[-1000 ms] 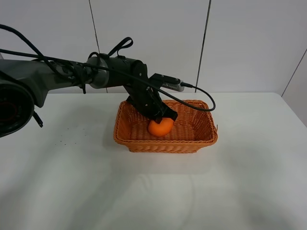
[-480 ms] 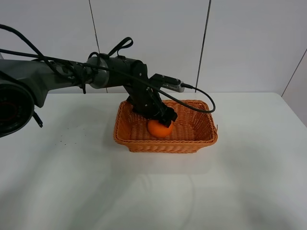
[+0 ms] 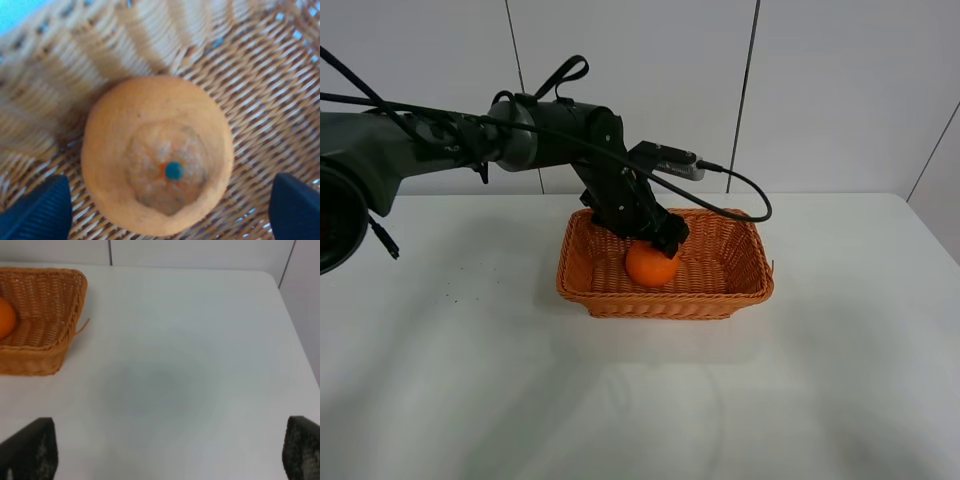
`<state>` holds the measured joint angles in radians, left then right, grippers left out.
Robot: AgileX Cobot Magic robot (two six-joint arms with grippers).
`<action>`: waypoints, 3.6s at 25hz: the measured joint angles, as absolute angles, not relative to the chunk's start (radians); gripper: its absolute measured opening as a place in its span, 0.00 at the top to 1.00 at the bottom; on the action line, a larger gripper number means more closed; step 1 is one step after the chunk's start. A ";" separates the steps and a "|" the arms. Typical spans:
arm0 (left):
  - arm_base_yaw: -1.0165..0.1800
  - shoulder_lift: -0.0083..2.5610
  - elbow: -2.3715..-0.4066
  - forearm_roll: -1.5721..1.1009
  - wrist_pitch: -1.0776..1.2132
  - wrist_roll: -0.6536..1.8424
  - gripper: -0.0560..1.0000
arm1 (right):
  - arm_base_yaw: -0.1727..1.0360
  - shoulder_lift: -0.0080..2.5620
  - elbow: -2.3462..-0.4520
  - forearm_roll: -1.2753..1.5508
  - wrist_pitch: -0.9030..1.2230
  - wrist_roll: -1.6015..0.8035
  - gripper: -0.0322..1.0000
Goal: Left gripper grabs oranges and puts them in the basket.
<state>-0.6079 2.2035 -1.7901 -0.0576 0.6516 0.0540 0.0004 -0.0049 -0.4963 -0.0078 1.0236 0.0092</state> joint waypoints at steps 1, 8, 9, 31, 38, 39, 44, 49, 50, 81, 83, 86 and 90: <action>-0.608 2.193 -1.797 -0.058 0.656 0.054 0.10 | 0.000 -0.005 -0.496 -0.008 1.024 0.009 0.30; -0.608 2.094 -1.862 -0.052 0.730 0.050 0.10 | 0.000 -0.005 -0.496 -0.008 1.024 0.009 0.30; -0.608 2.075 -1.872 -0.043 0.742 0.050 0.10 | 0.000 -0.005 -0.496 -0.008 1.024 0.009 0.30; -0.353 1.894 -1.904 0.166 0.869 0.026 0.10 | 0.000 -0.005 -0.496 -0.008 1.024 0.009 0.30; -0.098 1.894 -1.904 0.172 0.895 0.036 0.10 | 0.000 -0.005 -0.496 -0.008 1.024 0.009 0.30; -0.066 1.894 -1.904 0.173 0.899 0.037 0.10 | 0.000 -0.005 -0.496 -0.008 1.024 0.009 0.30; 0.017 1.894 -1.904 0.176 0.926 0.047 0.10 | 0.000 -0.005 -0.496 -0.008 1.024 0.009 0.30; 0.020 1.894 -1.904 0.173 0.941 0.050 0.11 | 0.000 -0.005 -0.496 -0.008 1.024 0.009 0.30; 0.020 1.894 -1.904 0.173 0.952 0.050 0.12 | 0.000 -0.005 -0.496 -0.008 1.024 0.009 0.30; 0.020 0.891 -0.971 0.254 0.715 0.024 0.10 | 0.000 -0.005 -0.496 -0.008 1.024 0.009 0.30; 0.020 0.823 -0.921 0.256 0.691 0.019 0.10 | 0.000 -0.005 -0.496 -0.008 1.024 0.009 0.30; 0.020 0.733 -0.871 0.256 0.675 0.000 0.10 | 0.000 -0.005 -0.496 -0.008 1.024 0.009 0.30; 0.020 0.620 -0.808 0.256 0.690 -0.008 0.10 | 0.000 -0.005 -0.496 -0.008 1.024 0.009 0.30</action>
<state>0.0200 0.6197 -0.8083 0.2556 0.6900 -0.0078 0.0004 -0.0049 -0.4963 -0.0078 1.0236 0.0092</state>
